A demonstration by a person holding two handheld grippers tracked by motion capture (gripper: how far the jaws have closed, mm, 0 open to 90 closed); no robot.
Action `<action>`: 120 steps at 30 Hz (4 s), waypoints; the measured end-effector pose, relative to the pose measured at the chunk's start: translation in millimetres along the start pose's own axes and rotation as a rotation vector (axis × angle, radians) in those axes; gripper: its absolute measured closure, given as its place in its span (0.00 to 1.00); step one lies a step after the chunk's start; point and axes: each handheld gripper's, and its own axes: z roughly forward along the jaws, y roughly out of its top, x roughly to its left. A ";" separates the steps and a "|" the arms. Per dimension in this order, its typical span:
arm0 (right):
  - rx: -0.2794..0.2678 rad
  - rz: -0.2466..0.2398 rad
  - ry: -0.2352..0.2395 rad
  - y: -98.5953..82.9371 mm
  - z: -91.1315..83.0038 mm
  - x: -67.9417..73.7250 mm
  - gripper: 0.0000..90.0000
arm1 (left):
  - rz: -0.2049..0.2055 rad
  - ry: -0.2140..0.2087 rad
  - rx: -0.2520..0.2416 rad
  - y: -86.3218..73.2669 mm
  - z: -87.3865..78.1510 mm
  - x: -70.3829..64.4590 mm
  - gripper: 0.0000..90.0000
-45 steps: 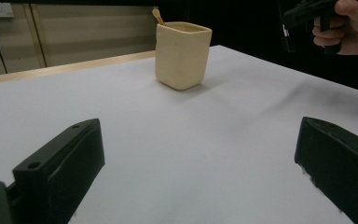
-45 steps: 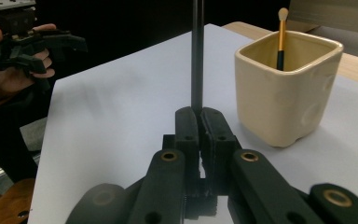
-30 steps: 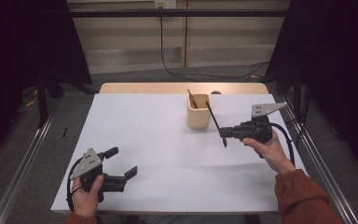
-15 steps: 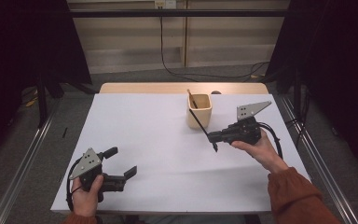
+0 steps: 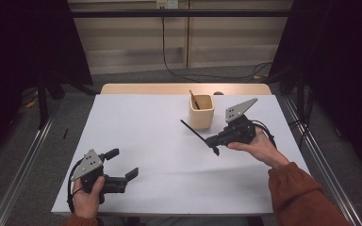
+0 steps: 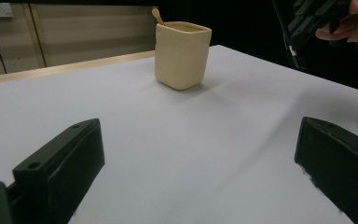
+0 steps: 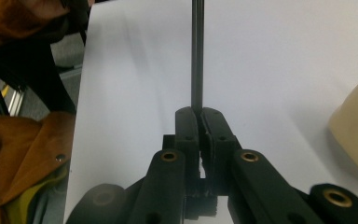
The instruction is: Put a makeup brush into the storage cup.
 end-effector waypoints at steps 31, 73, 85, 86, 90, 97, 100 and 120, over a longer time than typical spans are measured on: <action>0.551 -0.095 -0.001 21.4 30.1 14.9 0.96 | 0.002 0.002 0.003 0.4 -0.8 0.0 0.02; 0.672 -0.112 0.047 10.3 45.0 13.8 0.96 | 0.039 -0.062 -0.077 30.7 7.8 -2.7 0.01; 0.671 -0.112 0.048 10.8 45.5 12.4 0.96 | 0.071 -0.137 -0.095 56.8 25.5 -3.1 0.02; 0.672 -0.107 0.047 10.8 45.8 12.9 0.96 | 0.071 -0.143 -0.099 59.1 27.6 -3.1 0.02; 0.667 -0.115 0.051 10.0 47.1 12.1 0.96 | 0.076 -0.166 -0.122 70.0 35.2 -2.4 0.01; 0.666 -0.108 0.049 10.2 46.1 11.7 0.96 | 0.087 -0.189 -0.102 81.8 50.2 -2.3 0.01; 0.667 -0.104 0.047 9.9 45.2 11.0 0.96 | 0.095 -0.203 -0.067 84.9 59.0 -4.0 0.01; 0.668 -0.115 0.064 9.9 46.2 12.4 0.96 | 0.169 -0.328 0.027 107.2 109.8 -24.5 0.02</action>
